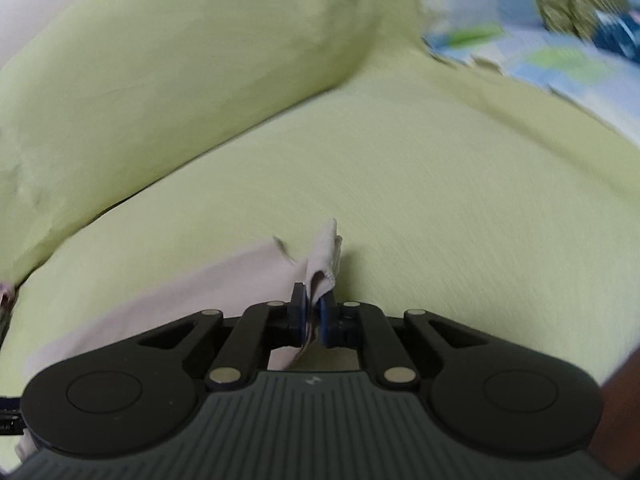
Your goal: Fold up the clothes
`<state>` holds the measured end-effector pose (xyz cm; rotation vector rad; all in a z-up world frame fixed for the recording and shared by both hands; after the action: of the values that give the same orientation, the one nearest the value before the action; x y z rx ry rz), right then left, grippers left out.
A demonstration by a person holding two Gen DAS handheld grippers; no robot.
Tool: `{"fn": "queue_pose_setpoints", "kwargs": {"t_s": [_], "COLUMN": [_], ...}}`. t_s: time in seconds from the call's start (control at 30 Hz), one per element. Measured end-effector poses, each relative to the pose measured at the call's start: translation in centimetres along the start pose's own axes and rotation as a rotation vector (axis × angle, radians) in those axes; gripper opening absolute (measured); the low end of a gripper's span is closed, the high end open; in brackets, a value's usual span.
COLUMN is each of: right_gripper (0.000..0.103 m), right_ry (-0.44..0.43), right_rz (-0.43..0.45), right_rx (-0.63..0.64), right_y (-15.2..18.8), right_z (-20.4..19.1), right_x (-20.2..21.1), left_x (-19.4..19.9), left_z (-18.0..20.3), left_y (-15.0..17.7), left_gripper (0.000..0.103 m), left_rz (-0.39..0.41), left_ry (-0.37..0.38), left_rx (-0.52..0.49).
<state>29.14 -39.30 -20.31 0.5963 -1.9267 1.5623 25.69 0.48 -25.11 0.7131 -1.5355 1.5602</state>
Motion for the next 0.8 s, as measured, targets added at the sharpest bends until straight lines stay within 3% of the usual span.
{"fn": "queue_pose_setpoints", "kwargs": {"t_s": [0.2, 0.33, 0.5, 0.8], "right_gripper": [0.005, 0.005, 0.005, 0.005], "right_ry": [-0.167, -0.276, -0.392, -0.455], "right_rz": [0.034, 0.026, -0.02, -0.1], "right_rx": [0.331, 0.485, 0.631, 0.788], "right_y": [-5.0, -5.1, -1.1, 7.0], "right_z": [-10.9, -18.9, -29.6, -38.6], "right_x": [1.4, 2.2, 1.7, 1.6], "left_x": [2.1, 3.2, 3.6, 3.3], "left_z": [-5.0, -10.2, -13.8, -17.1], "left_y": [0.6, 2.3, 4.1, 6.1], "left_gripper": [0.07, 0.069, 0.069, 0.069], "left_rz": [0.023, 0.023, 0.018, 0.002], "left_ry": [-0.023, -0.061, -0.07, -0.046], "left_rx": [0.124, 0.24, 0.324, 0.354]}}
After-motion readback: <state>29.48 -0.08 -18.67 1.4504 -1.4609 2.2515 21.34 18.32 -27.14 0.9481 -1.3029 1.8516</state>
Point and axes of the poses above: each gripper's, at about its wrist camera, not at the fingertips, and x roughly against the way its jaws point, z to its right, y to its underside, the point moved 10 cm from there along -x, roughly the way its jaws point, and after that the axes turned 11 degrees about x, right-handed, at the moved point
